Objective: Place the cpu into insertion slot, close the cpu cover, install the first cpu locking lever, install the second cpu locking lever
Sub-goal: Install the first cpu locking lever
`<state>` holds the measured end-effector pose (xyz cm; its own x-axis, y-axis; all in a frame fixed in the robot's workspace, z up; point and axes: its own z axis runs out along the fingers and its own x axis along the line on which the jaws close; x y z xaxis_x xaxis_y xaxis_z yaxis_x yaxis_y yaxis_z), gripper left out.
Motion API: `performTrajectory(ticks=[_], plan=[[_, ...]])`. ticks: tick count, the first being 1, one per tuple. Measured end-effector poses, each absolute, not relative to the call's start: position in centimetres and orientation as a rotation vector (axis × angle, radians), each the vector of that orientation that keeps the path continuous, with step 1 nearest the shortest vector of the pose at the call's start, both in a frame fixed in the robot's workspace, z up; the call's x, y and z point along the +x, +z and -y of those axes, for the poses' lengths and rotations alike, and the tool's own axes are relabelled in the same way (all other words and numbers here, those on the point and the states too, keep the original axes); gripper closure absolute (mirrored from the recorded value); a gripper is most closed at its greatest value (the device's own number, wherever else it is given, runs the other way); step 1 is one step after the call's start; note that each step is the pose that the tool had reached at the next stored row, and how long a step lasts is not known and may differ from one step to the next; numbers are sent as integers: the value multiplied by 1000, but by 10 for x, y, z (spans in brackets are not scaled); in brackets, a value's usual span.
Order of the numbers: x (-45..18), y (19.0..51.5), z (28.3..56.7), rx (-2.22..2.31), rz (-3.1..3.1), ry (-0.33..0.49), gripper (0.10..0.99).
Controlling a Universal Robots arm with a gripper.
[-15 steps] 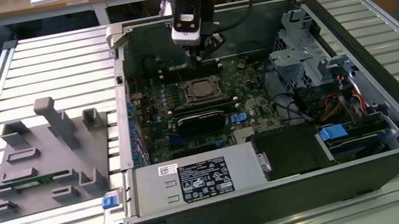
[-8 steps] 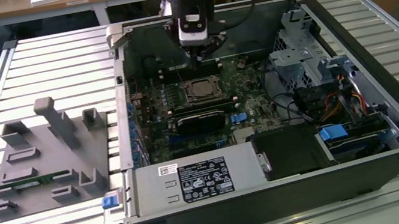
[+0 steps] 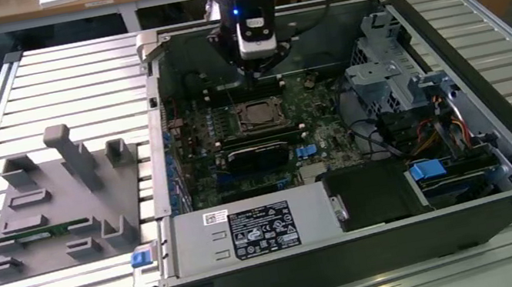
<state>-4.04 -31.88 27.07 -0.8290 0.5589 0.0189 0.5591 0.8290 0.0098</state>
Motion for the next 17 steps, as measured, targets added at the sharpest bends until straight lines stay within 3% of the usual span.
performTrajectory(ticks=[17], plan=[[-44,267,319,-571,3072,-21,980]])
